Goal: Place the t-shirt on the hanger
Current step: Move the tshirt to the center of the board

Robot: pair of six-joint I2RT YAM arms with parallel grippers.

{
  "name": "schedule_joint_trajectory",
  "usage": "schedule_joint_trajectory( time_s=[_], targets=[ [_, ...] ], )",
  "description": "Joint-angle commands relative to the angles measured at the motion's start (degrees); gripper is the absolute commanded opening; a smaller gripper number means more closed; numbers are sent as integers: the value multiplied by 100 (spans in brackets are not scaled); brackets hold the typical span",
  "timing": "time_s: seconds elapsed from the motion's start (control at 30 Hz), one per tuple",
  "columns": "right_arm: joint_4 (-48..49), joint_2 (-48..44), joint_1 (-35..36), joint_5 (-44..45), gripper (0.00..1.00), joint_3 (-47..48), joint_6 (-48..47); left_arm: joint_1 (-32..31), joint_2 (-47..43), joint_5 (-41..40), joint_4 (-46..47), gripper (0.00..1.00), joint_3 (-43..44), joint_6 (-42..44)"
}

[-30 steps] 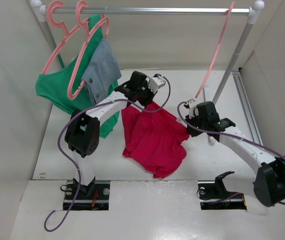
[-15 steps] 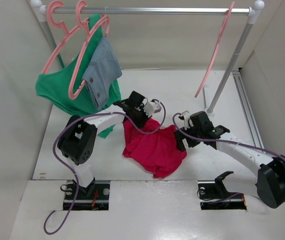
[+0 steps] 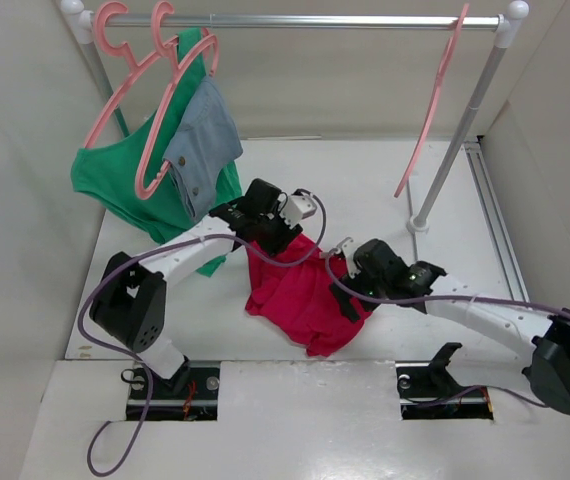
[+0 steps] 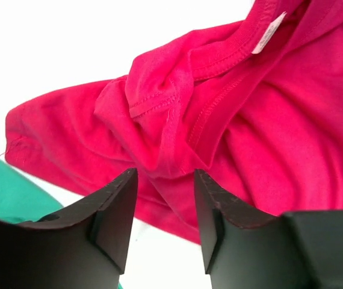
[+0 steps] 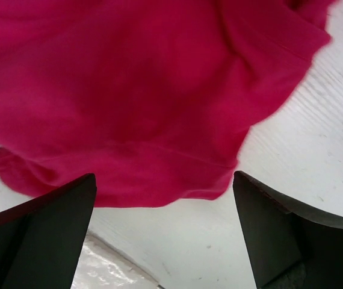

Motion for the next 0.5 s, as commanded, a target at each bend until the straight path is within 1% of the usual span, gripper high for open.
schedule_joint_trajectory(
  time_s=[0.0, 0.07, 0.1, 0.13, 0.17, 0.2, 0.27, 0.3, 0.33, 0.37, 0.4, 0.43, 0.47],
  targets=[
    [-175, 43, 607, 533, 99, 461, 205, 11, -295, -40, -340, 40, 169, -166],
    [-262, 43, 897, 813, 99, 567, 205, 11, -453, -111, -454, 40, 222, -167],
    [-350, 43, 1211, 928, 99, 680, 205, 11, -680, -171, -455, 40, 223, -80],
    [-351, 43, 1380, 1042, 99, 734, 205, 141, -847, -172, -455, 40, 144, -9],
    [-447, -10, 1556, 1339, 99, 804, 205, 238, -1067, -172, -290, 40, -48, 96],
    [-518, -10, 1905, 1508, 99, 865, 205, 335, -1634, -102, -149, 40, -198, 210],
    [-781, -10, 2285, 1850, 99, 1102, 205, 406, -2296, -50, 229, 44, -627, 604],
    [-843, -10, 2461, 2070, 99, 1190, 205, 406, -2639, -49, 770, 48, -1195, 928],
    [-913, -10, 2802, 2072, 99, 1383, 109, 406, -3286, -49, 1071, 55, -1506, 932],
    [-914, 42, 2953, 2133, 99, 1515, -66, 406, -3571, -49, 1344, 69, -1787, 932],
    [-1018, 43, 3111, 2194, 99, 1690, -146, 406, -3809, 55, 1756, 74, -2251, 862],
    [-1106, 121, 3357, 2195, 99, 1901, -242, 406, -4168, 135, 1908, 78, -2421, 670],
    [-1351, 191, 3463, 2256, 99, 2390, -382, 406, -4284, 188, 2005, 79, -2553, 546]
  ],
)
